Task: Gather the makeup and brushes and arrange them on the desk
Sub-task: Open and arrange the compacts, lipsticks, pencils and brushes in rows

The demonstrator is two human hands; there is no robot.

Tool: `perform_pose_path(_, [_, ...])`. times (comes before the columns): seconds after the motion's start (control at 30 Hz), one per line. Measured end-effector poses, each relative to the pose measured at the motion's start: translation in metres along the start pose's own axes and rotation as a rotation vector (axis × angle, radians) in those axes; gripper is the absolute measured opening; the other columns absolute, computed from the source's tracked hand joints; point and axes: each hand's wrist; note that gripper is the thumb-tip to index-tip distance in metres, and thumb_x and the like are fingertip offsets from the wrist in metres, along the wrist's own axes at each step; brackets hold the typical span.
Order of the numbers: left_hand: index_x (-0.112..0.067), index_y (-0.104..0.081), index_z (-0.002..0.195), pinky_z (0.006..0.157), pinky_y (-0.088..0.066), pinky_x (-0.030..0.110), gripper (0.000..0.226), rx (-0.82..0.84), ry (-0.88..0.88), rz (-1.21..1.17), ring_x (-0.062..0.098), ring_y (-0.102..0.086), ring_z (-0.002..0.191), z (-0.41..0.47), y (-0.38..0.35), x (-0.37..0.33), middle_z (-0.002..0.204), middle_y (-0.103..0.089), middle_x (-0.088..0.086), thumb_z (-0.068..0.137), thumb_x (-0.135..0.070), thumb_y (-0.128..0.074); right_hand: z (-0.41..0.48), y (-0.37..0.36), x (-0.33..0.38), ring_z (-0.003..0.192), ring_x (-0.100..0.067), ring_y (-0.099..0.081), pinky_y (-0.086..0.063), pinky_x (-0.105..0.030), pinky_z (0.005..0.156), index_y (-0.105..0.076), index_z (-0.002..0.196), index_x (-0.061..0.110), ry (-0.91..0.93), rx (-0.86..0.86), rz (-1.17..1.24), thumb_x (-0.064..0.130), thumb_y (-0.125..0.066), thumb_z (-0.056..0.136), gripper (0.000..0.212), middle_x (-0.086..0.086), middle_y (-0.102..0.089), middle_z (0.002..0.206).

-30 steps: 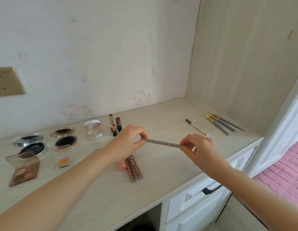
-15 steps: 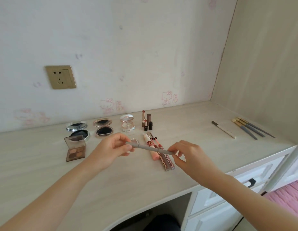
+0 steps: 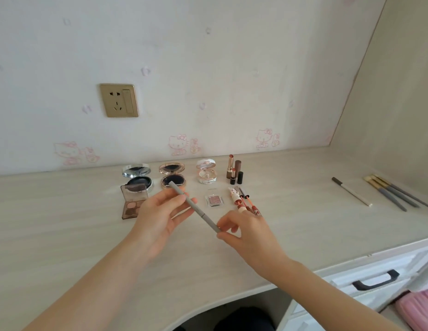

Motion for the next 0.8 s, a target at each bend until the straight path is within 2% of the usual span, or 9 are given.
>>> perform_pose_path(0.07, [0.007, -0.06, 0.107, 0.073, -0.06, 0.034, 0.019, -0.013, 0.006, -0.01, 0.03, -0.07, 0.096, 0.0, -0.001, 0.001, 0.097, -0.063, 0.017, 0.089, 0.003, -0.057, 0.001, -0.007, 0.0, 0.089, -0.001, -0.053, -0.046, -0.02, 0.074, -0.064, 0.094, 0.031, -0.01, 0.0, 0.029, 0.033, -0.068, 0.083, 0.012, 0.013, -0.062, 0.089])
perform_pose_path(0.17, [0.006, -0.06, 0.11, 0.072, -0.06, 0.036, 0.022, -0.025, 0.016, -0.012, 0.028, -0.07, 0.093, 0.002, 0.001, 0.001, 0.097, -0.064, 0.017, 0.089, 0.002, -0.059, 0.002, -0.015, 0.0, 0.092, -0.004, -0.052, -0.048, -0.025, 0.075, -0.065, 0.093, 0.031, -0.024, 0.002, 0.062, 0.034, -0.07, 0.082, 0.013, 0.02, -0.059, 0.082])
perform_pose_path(0.3, [0.005, -0.062, 0.108, 0.072, -0.06, 0.038, 0.02, -0.021, 0.027, -0.001, 0.027, -0.07, 0.089, 0.001, 0.002, 0.004, 0.092, -0.066, 0.014, 0.088, 0.003, -0.06, 0.004, -0.023, 0.004, 0.088, 0.009, -0.046, -0.039, -0.01, 0.075, -0.065, 0.097, 0.026, -0.002, 0.01, 0.077, 0.033, -0.068, 0.084, 0.015, 0.016, -0.063, 0.084])
perform_pose_path(0.37, [0.004, -0.063, 0.106, 0.071, -0.06, 0.038, 0.019, -0.018, 0.027, 0.015, 0.027, -0.069, 0.088, -0.001, 0.003, 0.006, 0.09, -0.067, 0.014, 0.088, 0.002, -0.06, 0.004, -0.026, 0.007, 0.088, 0.01, -0.046, -0.037, -0.008, 0.076, -0.065, 0.098, 0.025, 0.017, 0.006, 0.085, 0.033, -0.068, 0.085, 0.016, 0.014, -0.065, 0.085])
perform_pose_path(0.53, [0.001, -0.064, 0.106, 0.067, -0.058, 0.033, 0.02, -0.035, -0.016, 0.075, 0.022, -0.068, 0.081, -0.001, 0.006, 0.006, 0.088, -0.066, 0.013, 0.087, 0.0, -0.062, 0.005, -0.03, 0.012, 0.088, -0.002, -0.055, -0.047, -0.025, 0.075, -0.066, 0.098, 0.026, 0.02, 0.02, 0.069, 0.037, -0.066, 0.084, 0.018, 0.023, -0.054, 0.073])
perform_pose_path(0.6, [-0.002, -0.066, 0.106, 0.068, -0.057, 0.032, 0.02, -0.042, -0.045, 0.144, 0.021, -0.067, 0.081, 0.0, 0.008, 0.006, 0.09, -0.067, 0.012, 0.086, -0.002, -0.063, 0.007, -0.028, 0.011, 0.089, -0.002, -0.054, -0.046, -0.022, 0.076, -0.068, 0.096, 0.024, 0.048, 0.032, 0.046, 0.038, -0.065, 0.086, 0.018, 0.025, -0.052, 0.071])
perform_pose_path(0.7, [-0.01, -0.07, 0.101, 0.071, -0.057, 0.031, 0.016, -0.036, -0.129, 0.379, 0.017, -0.066, 0.077, 0.001, 0.011, 0.007, 0.087, -0.068, 0.008, 0.087, -0.005, -0.064, 0.015, -0.022, 0.005, 0.084, 0.001, -0.056, -0.043, -0.015, 0.075, -0.067, 0.097, 0.024, 0.023, 0.021, 0.064, 0.04, -0.059, 0.089, 0.019, 0.016, -0.064, 0.081])
perform_pose_path(0.8, [-0.018, -0.071, 0.096, 0.066, -0.056, 0.022, 0.017, 0.013, -0.231, 0.65, 0.009, -0.063, 0.072, 0.0, 0.01, 0.008, 0.079, -0.067, 0.0, 0.087, -0.005, -0.065, 0.023, -0.014, 0.002, 0.08, 0.0, -0.06, -0.045, -0.014, 0.071, -0.063, 0.106, 0.025, -0.034, -0.05, 0.108, 0.037, -0.057, 0.091, 0.02, 0.013, -0.067, 0.086])
Point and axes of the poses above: each hand's wrist, its own z-axis towards the middle knuckle, its own y-axis out of the back of the hand, x = y × z
